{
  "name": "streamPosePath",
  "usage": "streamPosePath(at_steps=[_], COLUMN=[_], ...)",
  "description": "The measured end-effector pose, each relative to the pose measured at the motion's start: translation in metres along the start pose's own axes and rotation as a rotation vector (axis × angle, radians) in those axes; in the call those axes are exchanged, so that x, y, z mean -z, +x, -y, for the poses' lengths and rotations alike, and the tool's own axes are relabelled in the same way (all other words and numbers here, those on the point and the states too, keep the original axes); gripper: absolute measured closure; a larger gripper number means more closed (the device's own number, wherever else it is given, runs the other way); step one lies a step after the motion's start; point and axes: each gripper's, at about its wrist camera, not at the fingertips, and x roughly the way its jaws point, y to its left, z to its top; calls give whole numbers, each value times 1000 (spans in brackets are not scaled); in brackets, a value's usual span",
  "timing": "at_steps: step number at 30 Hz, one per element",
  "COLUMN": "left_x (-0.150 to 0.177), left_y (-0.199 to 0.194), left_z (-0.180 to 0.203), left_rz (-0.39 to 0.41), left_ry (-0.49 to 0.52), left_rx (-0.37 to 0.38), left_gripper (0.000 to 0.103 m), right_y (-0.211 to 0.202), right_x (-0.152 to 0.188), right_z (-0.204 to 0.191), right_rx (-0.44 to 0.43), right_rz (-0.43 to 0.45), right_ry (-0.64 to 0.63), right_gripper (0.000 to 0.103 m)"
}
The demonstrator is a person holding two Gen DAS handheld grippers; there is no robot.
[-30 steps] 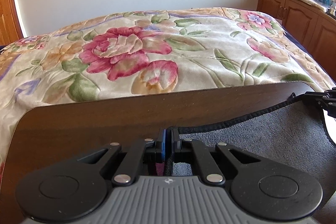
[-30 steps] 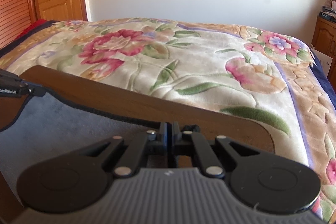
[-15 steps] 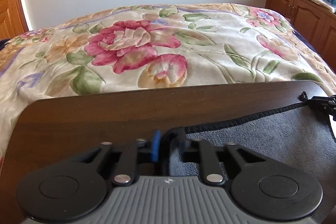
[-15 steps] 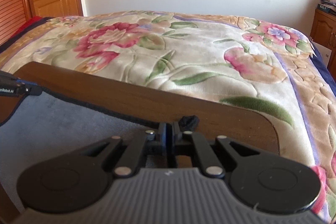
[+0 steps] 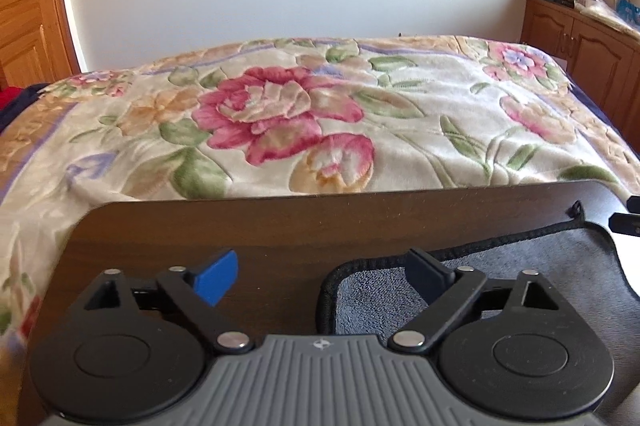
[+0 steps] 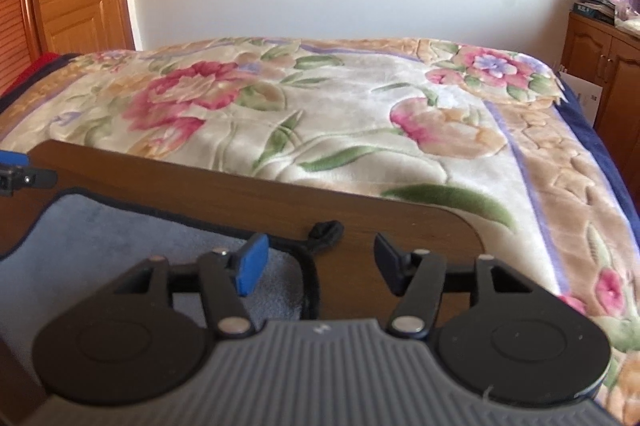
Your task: Fold towel
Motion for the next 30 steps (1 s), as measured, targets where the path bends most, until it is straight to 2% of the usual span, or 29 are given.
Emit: streamPosePath(at_steps=[4,6,8,10,19,30], left_x=[-6,-8,-10,-11,-9,6], left_y=[-27,-43,-59,-76,-142,-202], left_z=[3,4,6,7,9,-4], left_rz=[10,23,31,34,47,60], left_ry=[7,0,-3,3,-4,4], left_rx=[2,-6,-9,5,49,25], left_gripper=[10,5,4,4,3,3], right_y=[-27,-42,-57,-73,-126,-183], right_x=[-6,-10,-13,-15,-9,-2], right_z=[-3,-5,-5,-8,-26,-44], right_rx=[-4,-4,-11,-19,19,16], right_rz=[14,28,47,74,95,115], right_ry=[19,33,65,78,62,42], right_gripper=[34,28,9,0,0,0])
